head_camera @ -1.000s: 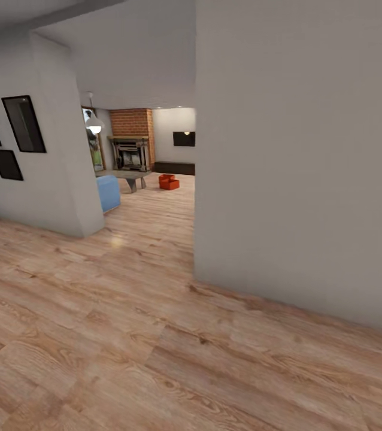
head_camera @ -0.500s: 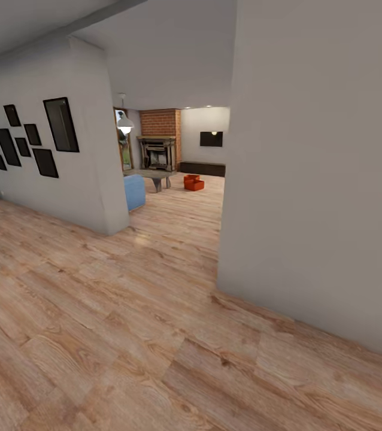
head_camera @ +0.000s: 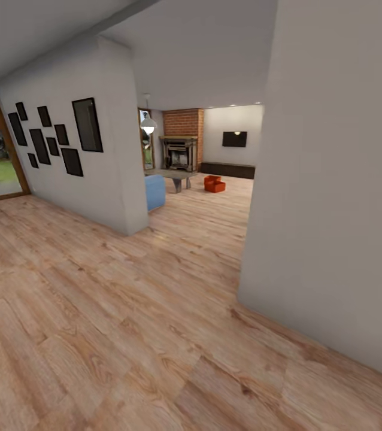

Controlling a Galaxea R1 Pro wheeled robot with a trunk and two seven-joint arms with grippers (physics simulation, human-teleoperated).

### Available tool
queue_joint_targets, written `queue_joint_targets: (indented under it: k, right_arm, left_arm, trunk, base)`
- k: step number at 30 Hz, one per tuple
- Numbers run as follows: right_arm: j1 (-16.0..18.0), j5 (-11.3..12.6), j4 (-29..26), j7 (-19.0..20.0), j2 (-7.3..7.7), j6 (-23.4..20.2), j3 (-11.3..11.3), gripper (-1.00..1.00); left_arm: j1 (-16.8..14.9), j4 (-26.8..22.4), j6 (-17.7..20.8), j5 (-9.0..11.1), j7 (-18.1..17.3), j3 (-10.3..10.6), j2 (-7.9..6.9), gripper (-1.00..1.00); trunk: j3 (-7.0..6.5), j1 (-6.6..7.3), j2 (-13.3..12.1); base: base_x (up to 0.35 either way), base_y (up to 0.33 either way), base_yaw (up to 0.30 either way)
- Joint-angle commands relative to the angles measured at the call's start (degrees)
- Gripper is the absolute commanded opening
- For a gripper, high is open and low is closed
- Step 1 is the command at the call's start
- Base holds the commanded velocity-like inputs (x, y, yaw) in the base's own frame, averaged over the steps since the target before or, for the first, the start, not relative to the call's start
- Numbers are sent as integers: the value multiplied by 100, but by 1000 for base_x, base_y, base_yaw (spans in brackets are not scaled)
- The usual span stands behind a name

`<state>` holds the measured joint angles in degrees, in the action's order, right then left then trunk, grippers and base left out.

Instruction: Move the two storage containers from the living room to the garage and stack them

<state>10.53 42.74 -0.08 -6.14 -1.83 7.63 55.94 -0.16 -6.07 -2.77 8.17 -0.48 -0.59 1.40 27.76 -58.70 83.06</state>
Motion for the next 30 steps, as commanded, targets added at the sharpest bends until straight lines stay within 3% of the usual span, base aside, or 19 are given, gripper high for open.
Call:
queue_joint_targets:
  k: [1, 30]
  right_arm:
    - [1, 44, -1, -19, -1, 11, 48, 100]
    - [1, 41, -1, -19, -1, 7, 57, 100]
  left_arm:
    - [-2, 1, -13, 45, -5, -3, 1, 100]
    - [-2, 1, 25, 45, -5, 3, 1, 100]
  trunk:
    - [5, -3, 2]
    - [5, -3, 2]
  base:
    - [322, 0, 33]
    - [322, 0, 1]
